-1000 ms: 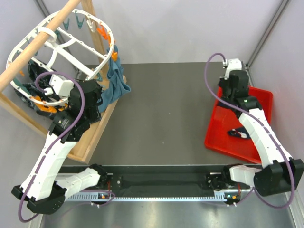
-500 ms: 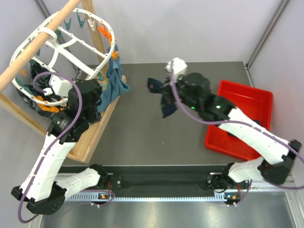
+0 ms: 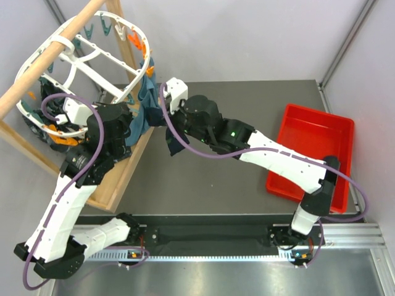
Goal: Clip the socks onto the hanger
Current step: Clamp the sock onto the hanger.
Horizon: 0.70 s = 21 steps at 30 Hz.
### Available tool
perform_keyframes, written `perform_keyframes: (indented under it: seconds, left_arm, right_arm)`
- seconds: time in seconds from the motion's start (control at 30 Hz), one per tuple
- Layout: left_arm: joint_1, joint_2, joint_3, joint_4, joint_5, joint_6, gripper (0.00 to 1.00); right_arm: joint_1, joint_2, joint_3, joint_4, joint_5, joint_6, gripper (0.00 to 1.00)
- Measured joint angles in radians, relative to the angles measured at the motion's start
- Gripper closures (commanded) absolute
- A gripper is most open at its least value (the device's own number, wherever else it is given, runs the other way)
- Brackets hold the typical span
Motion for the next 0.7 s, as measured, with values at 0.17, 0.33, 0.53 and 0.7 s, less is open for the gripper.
perform_keyframes:
  seconds: [0.17, 0.33, 0.53, 0.7]
  left_arm:
    - [0.000, 0.000, 0.000, 0.000, 0.001, 0.000, 1.00]
    - [0.000, 0.000, 0.000, 0.000, 0.002, 0.000, 1.00]
    - [0.000, 0.000, 0.000, 0.000, 0.002, 0.000, 1.00]
    - [0.000, 0.000, 0.000, 0.000, 0.003, -0.001, 1.00]
  right_arm:
    - [0.000, 0.022, 0.065, 0.000, -0.009, 0.000, 1.00]
    - [0.000, 0.026, 0.077, 0.000, -0.028, 0.000, 1.00]
    - [0.000, 0.042, 0.077, -0.011, -0.047, 0.002, 1.00]
    - [0.002, 0.053, 0.077, -0.021, -0.075, 0.010, 1.00]
